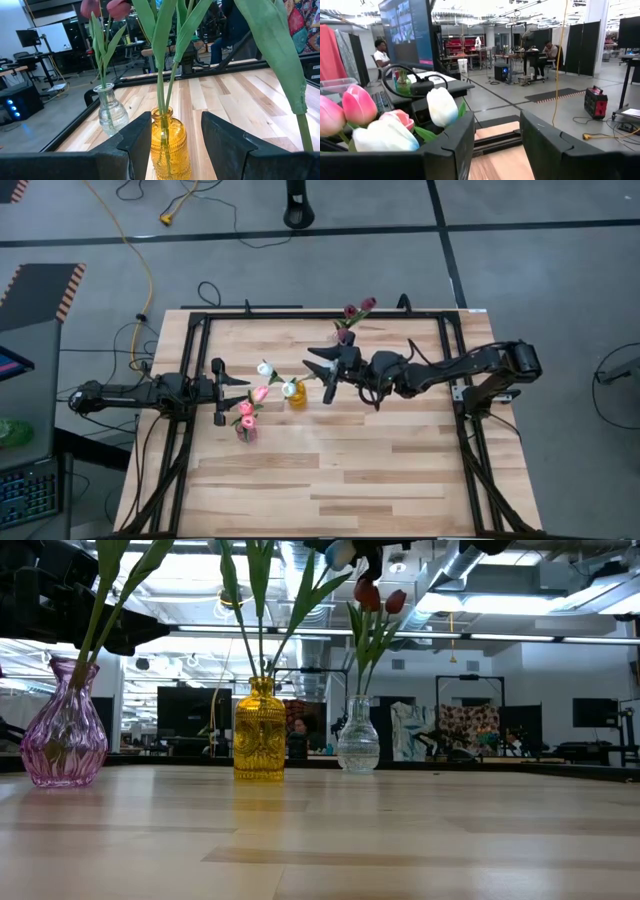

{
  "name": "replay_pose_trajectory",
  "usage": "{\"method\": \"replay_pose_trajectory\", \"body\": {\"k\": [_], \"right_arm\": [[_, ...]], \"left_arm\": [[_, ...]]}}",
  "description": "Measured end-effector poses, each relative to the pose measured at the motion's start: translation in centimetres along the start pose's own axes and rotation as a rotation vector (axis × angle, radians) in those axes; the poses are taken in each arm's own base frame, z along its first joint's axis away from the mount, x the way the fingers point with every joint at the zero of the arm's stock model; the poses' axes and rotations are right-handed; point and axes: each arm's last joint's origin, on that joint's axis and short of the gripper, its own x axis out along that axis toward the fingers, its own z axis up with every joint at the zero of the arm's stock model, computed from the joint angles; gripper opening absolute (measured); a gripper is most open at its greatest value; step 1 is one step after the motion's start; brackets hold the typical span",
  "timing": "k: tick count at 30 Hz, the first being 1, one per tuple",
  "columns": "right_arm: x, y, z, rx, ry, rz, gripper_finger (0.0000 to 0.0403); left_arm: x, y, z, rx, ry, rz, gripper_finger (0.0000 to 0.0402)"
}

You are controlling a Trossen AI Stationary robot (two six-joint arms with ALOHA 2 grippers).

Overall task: Sort flowers into vase by color
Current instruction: Put the white flower into the yellow vase, then return to Home Position

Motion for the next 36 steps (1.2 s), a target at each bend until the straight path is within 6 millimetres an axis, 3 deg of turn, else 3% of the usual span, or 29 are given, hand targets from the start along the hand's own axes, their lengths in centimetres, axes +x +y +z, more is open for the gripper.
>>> {"method": "replay_pose_trajectory", "body": {"k": [12, 19, 24, 34, 36], "right_arm": [[-1.8, -0.6, 3.0, -0.029, -0.011, -0.004, 0.0185], [-4.8, -1.0, 6.0, -0.091, 0.027, 0.022, 0.0183], [-7.0, -1.1, 7.4, -0.072, 0.065, 0.031, 0.0157], [-11.1, -2.9, 4.8, 0.016, 0.094, -0.034, 0.0026], [-11.9, -3.3, 4.0, 0.014, 0.097, -0.039, 0.0016]], "left_arm": [[0.0, 0.0, 0.0, 0.0, 0.0, 0.0, 0.0161], [0.0, 0.0, 0.0, 0.0, 0.0, 0.0, 0.0161], [0.0, 0.0, 0.0, 0.0, 0.0, 0.0, 0.0161], [0.0, 0.0, 0.0, 0.0, 0.0, 0.0, 0.0161], [0.0, 0.0, 0.0, 0.0, 0.0, 0.0, 0.0161]]}}
